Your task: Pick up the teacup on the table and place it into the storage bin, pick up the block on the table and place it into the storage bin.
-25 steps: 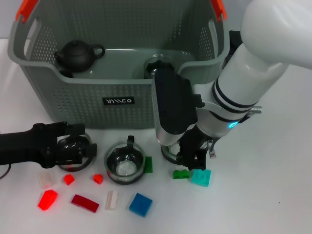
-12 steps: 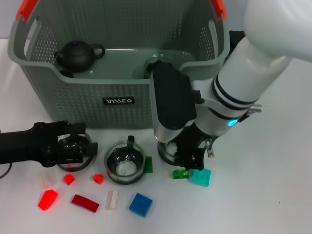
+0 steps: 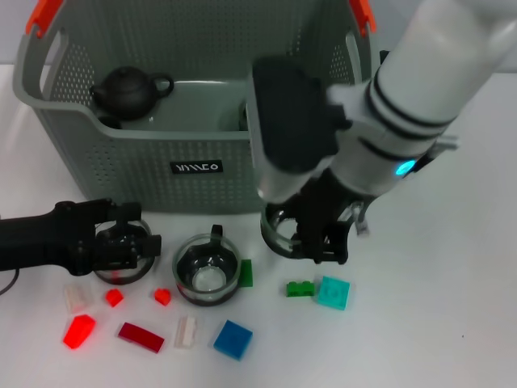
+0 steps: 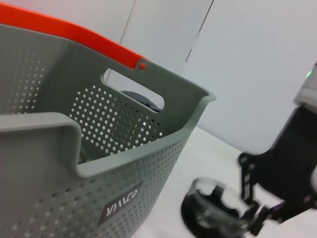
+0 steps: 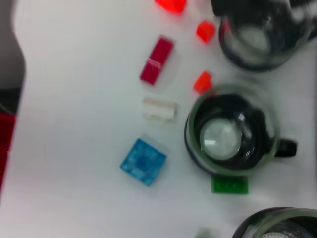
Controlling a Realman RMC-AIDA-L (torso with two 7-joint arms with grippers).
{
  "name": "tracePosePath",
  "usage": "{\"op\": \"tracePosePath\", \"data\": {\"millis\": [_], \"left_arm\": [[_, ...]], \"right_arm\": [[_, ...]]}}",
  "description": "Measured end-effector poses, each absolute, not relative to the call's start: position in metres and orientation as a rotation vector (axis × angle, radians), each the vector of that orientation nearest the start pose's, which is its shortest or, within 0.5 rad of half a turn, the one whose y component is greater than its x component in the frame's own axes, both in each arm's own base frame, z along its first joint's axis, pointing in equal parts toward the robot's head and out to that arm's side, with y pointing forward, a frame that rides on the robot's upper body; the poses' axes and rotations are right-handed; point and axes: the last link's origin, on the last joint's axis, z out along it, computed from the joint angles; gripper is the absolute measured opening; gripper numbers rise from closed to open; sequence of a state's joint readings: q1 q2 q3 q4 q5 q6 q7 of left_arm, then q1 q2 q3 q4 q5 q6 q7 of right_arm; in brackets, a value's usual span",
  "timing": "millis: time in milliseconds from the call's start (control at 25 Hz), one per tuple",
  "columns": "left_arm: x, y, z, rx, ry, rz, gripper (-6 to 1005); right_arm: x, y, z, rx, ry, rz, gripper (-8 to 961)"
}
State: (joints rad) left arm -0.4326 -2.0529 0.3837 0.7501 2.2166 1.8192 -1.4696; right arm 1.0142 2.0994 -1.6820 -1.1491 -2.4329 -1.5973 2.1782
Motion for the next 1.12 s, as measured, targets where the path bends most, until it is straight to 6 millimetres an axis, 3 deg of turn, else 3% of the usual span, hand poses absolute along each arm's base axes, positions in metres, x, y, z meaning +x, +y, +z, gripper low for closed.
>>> {"op": "tracePosePath", "data": {"millis": [400, 640, 840, 1120], "left_arm": [[-0.307, 0.284, 0.047, -2.660, -0.863, -0.719, 843], [-0.305, 0.285, 0.047, -2.664, -0.857, -0.722, 844], [-0.305, 0.286, 0.046, -2.664, -0.855, -0.723, 843], [-0.303, 0.288, 0.044, -2.664, -0.852, -0.725, 843]], "right_arm": [[-0.007, 0.339, -0.015, -3.118, -0.253, -0.444, 56], [-0.037, 0.355, 0.012, -3.035, -0.231, -0.120, 56], [-0.040, 0.390, 0.015, -2.837, -0.093, 0.018, 55], [-0.020, 0.440, -0.017, -2.719, 0.118, 0.011, 55]]}}
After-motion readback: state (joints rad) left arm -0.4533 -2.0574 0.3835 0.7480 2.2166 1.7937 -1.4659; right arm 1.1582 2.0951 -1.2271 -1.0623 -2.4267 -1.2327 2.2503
